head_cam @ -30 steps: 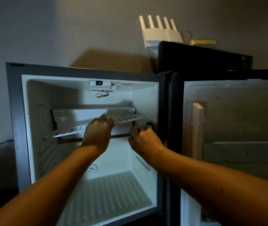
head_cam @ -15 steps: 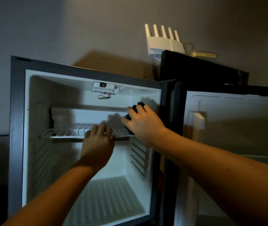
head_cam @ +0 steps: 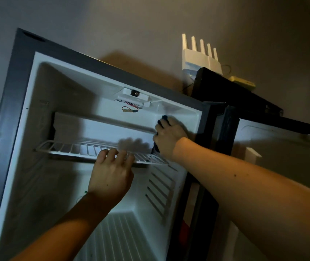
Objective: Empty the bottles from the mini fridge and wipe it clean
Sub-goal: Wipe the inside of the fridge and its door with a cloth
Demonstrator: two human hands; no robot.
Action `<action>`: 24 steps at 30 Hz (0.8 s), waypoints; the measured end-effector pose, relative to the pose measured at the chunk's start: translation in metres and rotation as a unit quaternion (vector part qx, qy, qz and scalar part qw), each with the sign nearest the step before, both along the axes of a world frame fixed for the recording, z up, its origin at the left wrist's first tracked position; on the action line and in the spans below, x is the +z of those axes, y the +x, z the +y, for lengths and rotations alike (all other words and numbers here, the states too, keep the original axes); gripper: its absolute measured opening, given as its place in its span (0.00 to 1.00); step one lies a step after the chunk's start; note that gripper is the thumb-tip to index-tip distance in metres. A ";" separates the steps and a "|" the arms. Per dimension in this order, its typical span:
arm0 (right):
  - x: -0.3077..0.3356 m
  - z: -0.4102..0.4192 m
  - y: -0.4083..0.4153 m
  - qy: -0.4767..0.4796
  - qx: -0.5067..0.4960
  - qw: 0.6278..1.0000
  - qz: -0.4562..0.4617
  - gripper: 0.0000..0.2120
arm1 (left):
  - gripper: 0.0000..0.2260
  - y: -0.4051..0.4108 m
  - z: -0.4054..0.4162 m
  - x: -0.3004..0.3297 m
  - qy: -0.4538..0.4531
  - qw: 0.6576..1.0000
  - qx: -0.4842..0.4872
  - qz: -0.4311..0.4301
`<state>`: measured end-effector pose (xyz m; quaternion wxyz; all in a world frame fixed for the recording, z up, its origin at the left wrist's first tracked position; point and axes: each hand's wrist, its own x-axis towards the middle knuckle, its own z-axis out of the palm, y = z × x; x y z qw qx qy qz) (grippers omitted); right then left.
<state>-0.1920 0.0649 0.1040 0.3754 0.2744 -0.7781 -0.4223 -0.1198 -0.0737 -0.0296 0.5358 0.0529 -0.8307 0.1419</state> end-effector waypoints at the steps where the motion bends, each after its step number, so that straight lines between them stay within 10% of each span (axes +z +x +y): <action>1: 0.003 -0.001 -0.002 -0.007 -0.005 1.000 0.007 0.20 | 0.10 0.000 0.000 0.000 -0.002 1.000 -0.002 0.004; 24: 0.012 0.024 0.024 0.040 -0.008 0.998 -0.045 0.20 | 0.12 0.007 0.005 0.003 0.019 1.000 0.013 -0.019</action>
